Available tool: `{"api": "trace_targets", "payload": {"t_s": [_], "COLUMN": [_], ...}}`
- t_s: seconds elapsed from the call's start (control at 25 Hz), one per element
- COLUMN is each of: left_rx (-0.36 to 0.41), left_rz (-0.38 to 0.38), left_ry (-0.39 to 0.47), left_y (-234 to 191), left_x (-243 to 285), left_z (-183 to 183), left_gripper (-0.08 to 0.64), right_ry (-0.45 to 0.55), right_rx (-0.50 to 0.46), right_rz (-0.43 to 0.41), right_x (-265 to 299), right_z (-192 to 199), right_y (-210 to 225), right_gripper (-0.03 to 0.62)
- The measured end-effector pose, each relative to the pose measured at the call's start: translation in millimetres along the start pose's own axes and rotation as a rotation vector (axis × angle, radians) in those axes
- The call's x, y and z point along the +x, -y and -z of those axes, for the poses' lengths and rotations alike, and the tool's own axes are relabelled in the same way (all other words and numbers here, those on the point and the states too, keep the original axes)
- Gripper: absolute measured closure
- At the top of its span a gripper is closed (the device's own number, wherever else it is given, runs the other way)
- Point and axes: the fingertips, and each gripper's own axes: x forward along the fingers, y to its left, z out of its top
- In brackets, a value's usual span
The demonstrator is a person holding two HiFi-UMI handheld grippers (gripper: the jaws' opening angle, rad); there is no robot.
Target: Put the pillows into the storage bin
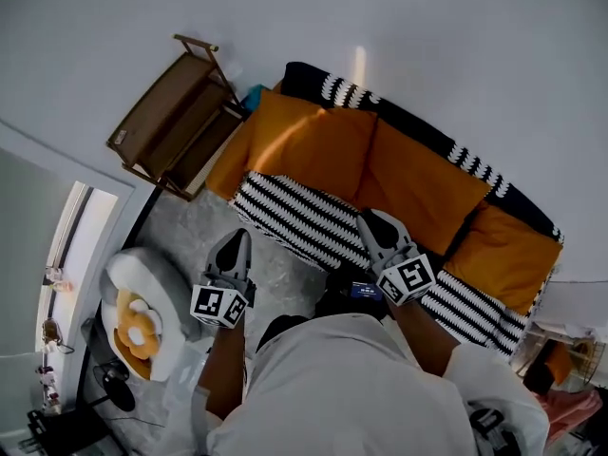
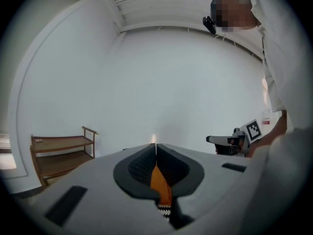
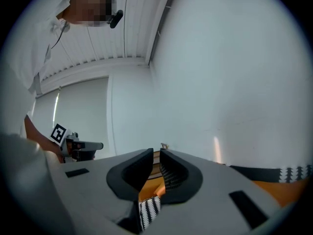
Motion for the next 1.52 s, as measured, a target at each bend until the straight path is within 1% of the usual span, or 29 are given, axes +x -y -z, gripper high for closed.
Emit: {"api": "trace_targets", "payload": {"t_s": [0.24,0.28,0.36,0.4,0.56,0.8,0.96,1.16,1.24,1.4,1.52], "left_rx": [-0.003,-0.005,-0.006,-0.007,-0.004,-0.043,-0.054,-0.082,-0.085,-0.073,-0.095], "left_rz": [0.024,0.03,0.045,0.055,0.1,0.14,0.172,0.174,0.181,0.211,0.218], "left_ry": [-0.047,-0.055,-0.07,-0.08,-0.133,-0.224,-0.298,-0.367,-0.395,-0.487,-0.544], "left_y": [-29,-33,-42,-46,-65,-114,-159,-223,-244,-276,-295], "left_x": [52,61,80,89,124,182,226,281,303,344,371], "left_z": [0,1,3,5,20,55,86,127,145,190,225], "left_gripper": [0.543,0.528,0.506,0.492,0.476,0.442,0.426,0.402,0.394,0.379,0.365], "right_ry": [-0.02,-0.029,-0.049,-0.057,-0.084,-0.142,-0.201,-0.298,-0.324,-0.374,-0.408], "right_rx": [0.037,0.053,0.082,0.094,0.137,0.189,0.244,0.298,0.316,0.347,0.365], "right_rz": [0.034,0.041,0.064,0.08,0.155,0.271,0.347,0.421,0.447,0.505,0.541], "right_x": [26,29,36,39,55,89,116,156,169,187,195], "right_z": [9,14,22,26,44,74,111,175,197,244,277], "right_y": [39,46,62,70,99,144,171,207,225,255,276], "right_gripper": [0.54,0.535,0.501,0.483,0.469,0.449,0.44,0.413,0.411,0.407,0.4]}}
